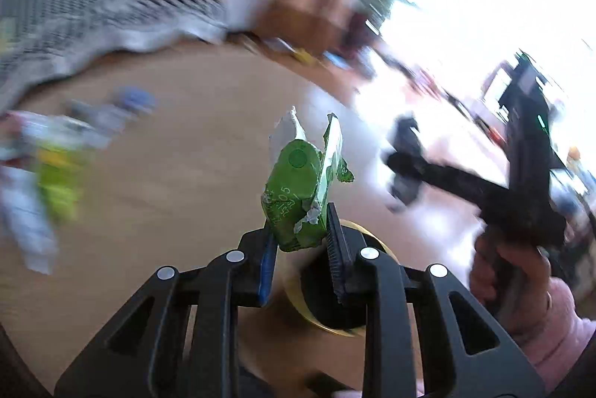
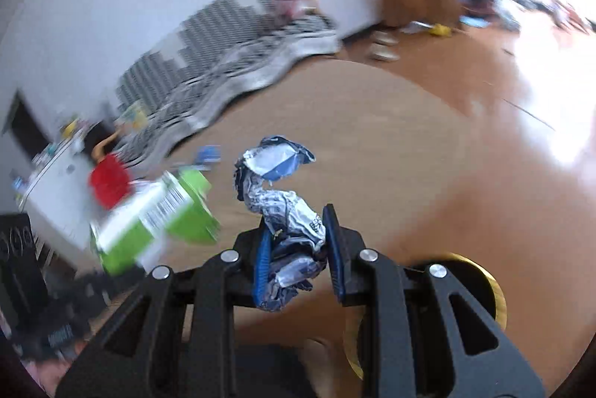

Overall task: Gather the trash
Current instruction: 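Carry both items to the black bin and open both tools to drop them, then grasp the white-blue bag with the left tool while the right tool grasps the yellow-green snack bag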

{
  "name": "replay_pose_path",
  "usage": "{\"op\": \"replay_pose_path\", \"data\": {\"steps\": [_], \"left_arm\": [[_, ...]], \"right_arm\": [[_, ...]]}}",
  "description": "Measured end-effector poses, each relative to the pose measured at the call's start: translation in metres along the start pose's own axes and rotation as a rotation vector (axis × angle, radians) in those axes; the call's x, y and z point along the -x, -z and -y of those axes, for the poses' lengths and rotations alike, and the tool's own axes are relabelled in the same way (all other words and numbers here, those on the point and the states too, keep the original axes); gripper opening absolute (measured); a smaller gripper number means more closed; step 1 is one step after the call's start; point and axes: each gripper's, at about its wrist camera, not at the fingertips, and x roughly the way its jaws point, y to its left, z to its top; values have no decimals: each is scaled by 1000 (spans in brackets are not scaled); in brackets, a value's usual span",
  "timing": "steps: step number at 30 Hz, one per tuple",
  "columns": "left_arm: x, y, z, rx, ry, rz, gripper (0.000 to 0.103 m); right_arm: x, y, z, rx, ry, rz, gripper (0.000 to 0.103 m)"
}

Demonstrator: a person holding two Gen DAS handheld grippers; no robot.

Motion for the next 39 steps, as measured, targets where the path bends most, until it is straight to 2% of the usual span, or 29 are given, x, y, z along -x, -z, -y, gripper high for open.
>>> {"op": "replay_pose_path", "data": {"steps": [2,5,7,10,15,17,18,20,21,22,23,25,28,32,33,35,36,39], "left_arm": [[-47,21,38,-50,41,-120,24],[-96,54,78,-91,71,-274,24],[-114,73,93,-117,58,-334,24],[-135,89,101,-112,41,-403,24],[-163,90,92,-124,-14,-439,24],[-173,83,104,-143,-34,-433,25],[-173,84,104,-154,-40,-434,29],[-173,77,95,-175,-77,-421,55],[-169,76,95,-180,-91,-400,84],[-163,73,96,-185,-104,-368,97],[-155,71,97,-191,-106,-334,97],[-142,62,99,-205,-117,-309,97],[-117,43,96,-211,-180,-260,97],[-54,15,66,-133,-215,-110,97],[-31,9,53,-107,-259,-58,97],[-7,6,26,-68,-335,-10,97],[15,5,10,-31,-394,13,97],[69,14,-52,91,-496,65,97]], "right_arm": [[5,18,45,-65,53,-31,27],[4,50,103,-185,87,-93,27],[0,70,134,-241,113,-124,27],[-11,91,164,-310,121,-182,27],[-28,97,182,-349,105,-220,27],[-32,100,185,-359,88,-234,27],[-33,101,187,-358,81,-241,27],[-33,100,184,-337,85,-255,32],[-33,98,182,-331,101,-264,53],[-32,95,180,-333,109,-256,80],[-26,92,181,-339,117,-227,88],[-10,88,184,-340,166,-150,95],[7,80,186,-308,300,-112,96],[11,74,175,-185,443,-90,96],[9,72,170,-163,458,-87,96],[11,72,157,-119,481,-70,96],[7,67,157,-108,474,-68,96],[-2,61,131,-47,443,-86,96]]}}
